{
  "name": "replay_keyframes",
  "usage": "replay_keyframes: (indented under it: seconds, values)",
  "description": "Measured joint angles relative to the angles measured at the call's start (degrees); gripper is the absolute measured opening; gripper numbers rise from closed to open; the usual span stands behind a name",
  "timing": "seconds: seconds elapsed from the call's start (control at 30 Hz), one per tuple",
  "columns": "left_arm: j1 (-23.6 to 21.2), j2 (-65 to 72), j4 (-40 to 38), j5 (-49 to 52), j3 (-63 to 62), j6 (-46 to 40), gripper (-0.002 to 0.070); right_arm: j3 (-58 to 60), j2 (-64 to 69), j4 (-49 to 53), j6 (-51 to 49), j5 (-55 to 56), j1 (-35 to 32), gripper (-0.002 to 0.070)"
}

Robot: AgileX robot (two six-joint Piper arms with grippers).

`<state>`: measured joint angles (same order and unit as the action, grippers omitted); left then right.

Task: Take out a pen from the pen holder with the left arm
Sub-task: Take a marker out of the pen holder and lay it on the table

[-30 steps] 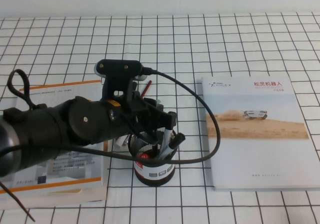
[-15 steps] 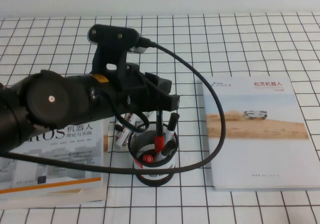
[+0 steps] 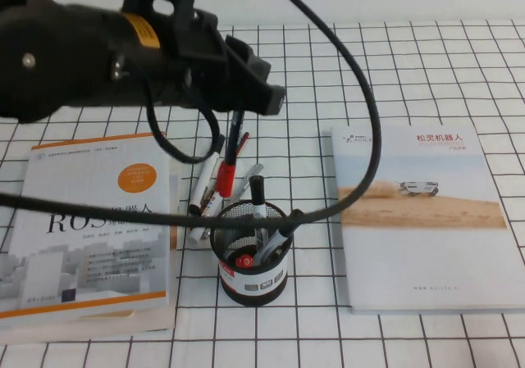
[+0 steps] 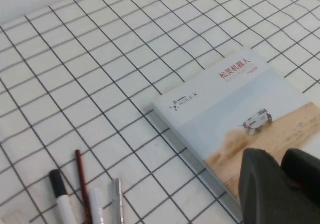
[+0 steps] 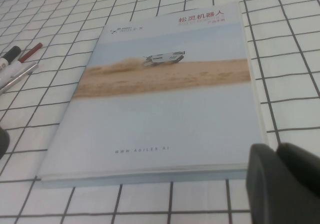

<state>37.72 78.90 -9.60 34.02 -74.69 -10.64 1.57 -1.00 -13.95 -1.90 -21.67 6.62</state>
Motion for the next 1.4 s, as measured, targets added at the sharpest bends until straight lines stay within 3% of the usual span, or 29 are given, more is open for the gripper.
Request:
replay_keyframes:
  seconds: [0.13,0.6,0.93,1.4]
  values:
    - [-0.30,2.54,5.66,7.40,-7.81,3.01,0.0034,0.00,0.00,0.00,0.00,0.00,0.00,-0.0012]
    - [-8.47,30.08,7.58,28.21,-33.80,3.89,0.0034,0.00,0.00,0.00,0.00,0.00,0.00,-0.0012]
    - [-8.57,43.22,1.84,32.73,-41.78,1.26,0.0034,0.00,0.00,0.00,0.00,0.00,0.00,-0.0012]
    - [-8.11,51.03,-1.78,32.14,-42.37,-1.28,0.0034,0.00,0.00,0.00,0.00,0.00,0.00,-0.0012]
